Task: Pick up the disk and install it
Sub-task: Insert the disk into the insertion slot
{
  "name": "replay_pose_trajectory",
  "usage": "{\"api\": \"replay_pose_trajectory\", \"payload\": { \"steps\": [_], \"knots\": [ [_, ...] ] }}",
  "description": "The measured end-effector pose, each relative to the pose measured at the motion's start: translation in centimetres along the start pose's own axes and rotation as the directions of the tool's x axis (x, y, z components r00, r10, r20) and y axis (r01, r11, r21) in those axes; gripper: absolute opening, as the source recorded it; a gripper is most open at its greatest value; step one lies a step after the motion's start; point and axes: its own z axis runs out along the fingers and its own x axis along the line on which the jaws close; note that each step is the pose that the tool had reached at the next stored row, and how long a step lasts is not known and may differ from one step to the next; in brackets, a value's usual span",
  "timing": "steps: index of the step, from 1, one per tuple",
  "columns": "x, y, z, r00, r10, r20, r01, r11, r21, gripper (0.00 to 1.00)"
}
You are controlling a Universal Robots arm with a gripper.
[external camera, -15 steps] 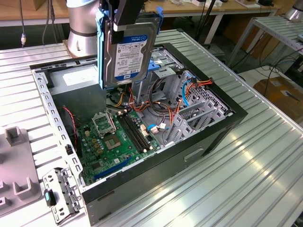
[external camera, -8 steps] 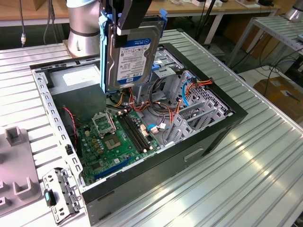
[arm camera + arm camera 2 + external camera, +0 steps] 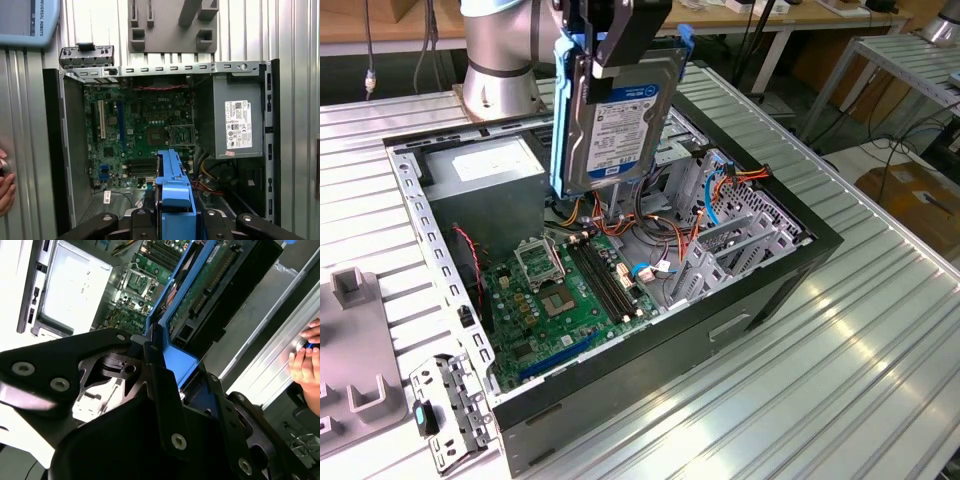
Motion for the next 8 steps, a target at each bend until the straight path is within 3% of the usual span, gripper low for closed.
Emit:
{"api": "replay_pose_trajectory", "payload": {
  "steps": [2, 8],
  "knots": [
    [0.29, -0.41, 0.05, 1.0, 0.0, 0.0, 0.0, 1.0, -0.0001, 0.37],
    [2.48, -1.1, 0.25, 1.0, 0.0, -0.0001, 0.0, 1.0, 0.0, 0.37]
  ]
}}
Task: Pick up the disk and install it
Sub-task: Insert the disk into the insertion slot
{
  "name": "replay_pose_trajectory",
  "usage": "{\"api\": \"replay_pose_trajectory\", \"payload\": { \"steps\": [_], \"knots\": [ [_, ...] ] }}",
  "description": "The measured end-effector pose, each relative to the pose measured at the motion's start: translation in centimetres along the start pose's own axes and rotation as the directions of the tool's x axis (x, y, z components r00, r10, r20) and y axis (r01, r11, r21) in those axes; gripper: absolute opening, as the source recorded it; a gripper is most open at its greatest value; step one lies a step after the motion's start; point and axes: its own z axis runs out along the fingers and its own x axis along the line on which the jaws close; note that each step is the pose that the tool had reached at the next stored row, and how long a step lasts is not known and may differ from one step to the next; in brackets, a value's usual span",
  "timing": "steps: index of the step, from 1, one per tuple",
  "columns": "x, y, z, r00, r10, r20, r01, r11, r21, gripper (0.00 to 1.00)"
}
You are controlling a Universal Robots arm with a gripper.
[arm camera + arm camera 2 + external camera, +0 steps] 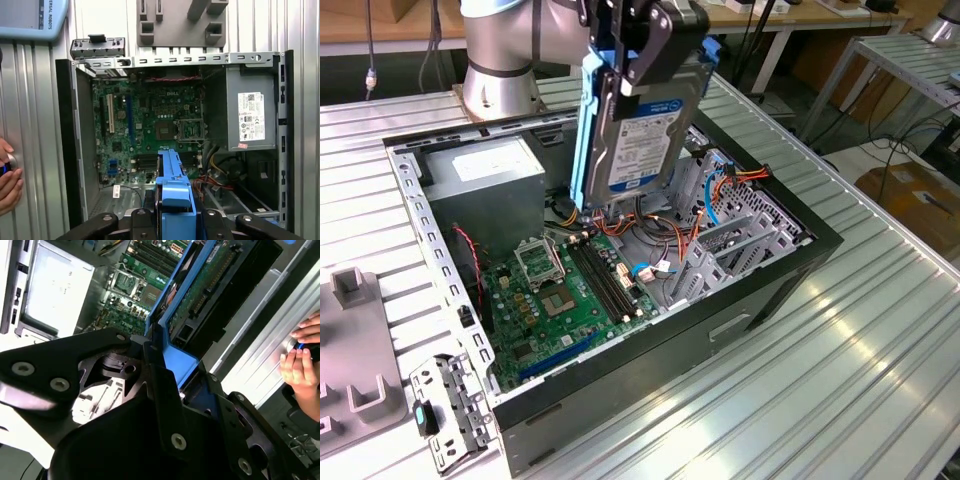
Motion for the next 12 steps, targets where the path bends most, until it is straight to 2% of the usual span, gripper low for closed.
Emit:
{"api": "replay_pose_trajectory", "payload": {
  "steps": [4, 7, 9, 12],
  "knots": [
    [1.25, -0.58, 0.17, 1.0, 0.0, 0.0, 0.0, 1.0, 0.0, 0.37],
    [1.84, -1.35, 0.32, 1.0, 0.0, 0.0, 0.0, 1.0, 0.0, 0.37],
    [2.25, -2.72, 0.55, 1.0, 0.0, 0.0003, 0.0, 1.0, -0.0001, 0.37],
    [2.44, -4.06, 0.71, 1.0, 0.0, 0.0, 0.0, 1.0, -0.0007, 0.37]
  ]
}}
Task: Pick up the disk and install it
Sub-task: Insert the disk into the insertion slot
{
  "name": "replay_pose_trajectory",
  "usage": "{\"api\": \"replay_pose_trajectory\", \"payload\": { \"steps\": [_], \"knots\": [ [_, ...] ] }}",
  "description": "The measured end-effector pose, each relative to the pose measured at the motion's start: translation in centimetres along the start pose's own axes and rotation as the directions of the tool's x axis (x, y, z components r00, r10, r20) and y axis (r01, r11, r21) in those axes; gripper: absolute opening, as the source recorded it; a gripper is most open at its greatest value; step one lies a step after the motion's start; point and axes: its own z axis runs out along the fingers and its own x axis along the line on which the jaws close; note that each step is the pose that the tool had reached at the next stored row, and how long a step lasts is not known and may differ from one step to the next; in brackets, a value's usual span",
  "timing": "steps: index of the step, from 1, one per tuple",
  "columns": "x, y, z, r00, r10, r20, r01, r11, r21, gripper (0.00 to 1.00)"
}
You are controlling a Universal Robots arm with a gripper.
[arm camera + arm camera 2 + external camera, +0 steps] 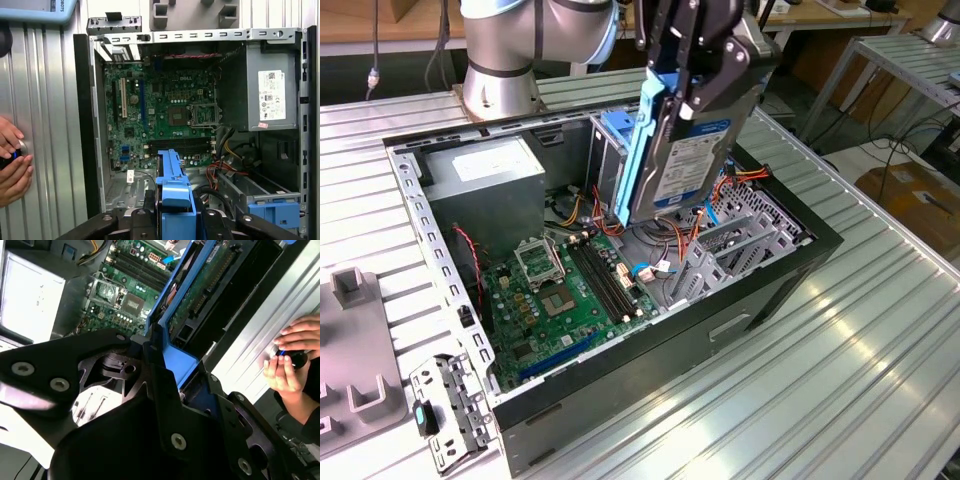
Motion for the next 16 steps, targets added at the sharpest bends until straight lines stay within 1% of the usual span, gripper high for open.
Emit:
{"api": "replay_pose_trajectory", "payload": {
  "steps": [1, 3, 4, 5, 16],
  "knots": [
    [0.05, -0.5, 0.06, 1.0, 0.0, 0.0, 0.0, 1.0, -0.0002, 0.37],
    [0.13, -1.26, 0.14, 1.0, 0.0, -0.0001, 0.0, 1.0, -0.0009, 0.37],
    [0.14, -1.55, 0.17, 1.0, 0.0, -0.0002, 0.0, 1.0, -0.0015, 0.37],
    [0.16, -1.68, 0.19, 1.0, 0.0, 0.0, 0.0, 1.0, -0.0016, 0.37],
    [0.17, -1.82, 0.2, 1.0, 0.0, 0.0, 0.0, 1.0, -0.0017, 0.37]
  ]
}}
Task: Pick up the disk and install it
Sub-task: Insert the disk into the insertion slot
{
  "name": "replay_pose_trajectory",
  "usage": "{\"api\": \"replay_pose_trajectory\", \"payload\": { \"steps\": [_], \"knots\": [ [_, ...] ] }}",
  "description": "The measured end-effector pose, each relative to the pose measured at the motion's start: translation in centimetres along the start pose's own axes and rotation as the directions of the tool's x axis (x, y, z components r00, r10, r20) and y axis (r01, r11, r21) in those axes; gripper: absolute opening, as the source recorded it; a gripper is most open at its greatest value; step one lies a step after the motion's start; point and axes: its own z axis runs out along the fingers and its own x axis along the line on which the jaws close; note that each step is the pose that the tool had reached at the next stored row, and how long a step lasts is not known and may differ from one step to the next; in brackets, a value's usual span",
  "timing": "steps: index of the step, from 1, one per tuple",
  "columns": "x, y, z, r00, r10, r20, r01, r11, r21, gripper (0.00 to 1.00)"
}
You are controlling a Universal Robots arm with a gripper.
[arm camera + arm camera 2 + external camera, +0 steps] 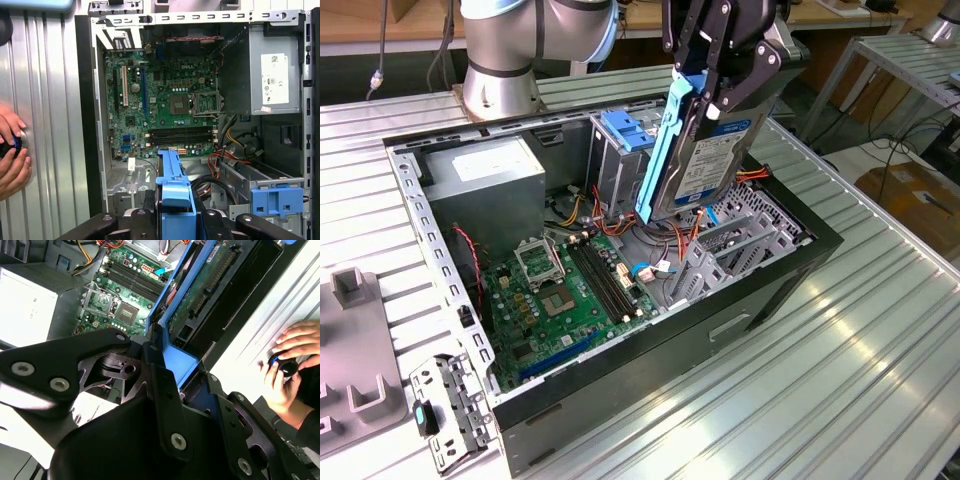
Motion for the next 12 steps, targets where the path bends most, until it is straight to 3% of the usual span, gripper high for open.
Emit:
{"api": "replay_pose_trajectory", "payload": {
  "steps": [8, 12],
  "knots": [
    [0.27, -0.11, 0.09, 1.0, 0.0, -0.0002, 0.0, 1.0, 0.0, 0.37],
    [0.76, -1.02, 0.73, 1.0, 0.0, -0.0001, 0.0, 1.0, 0.0, 0.37]
  ]
}}
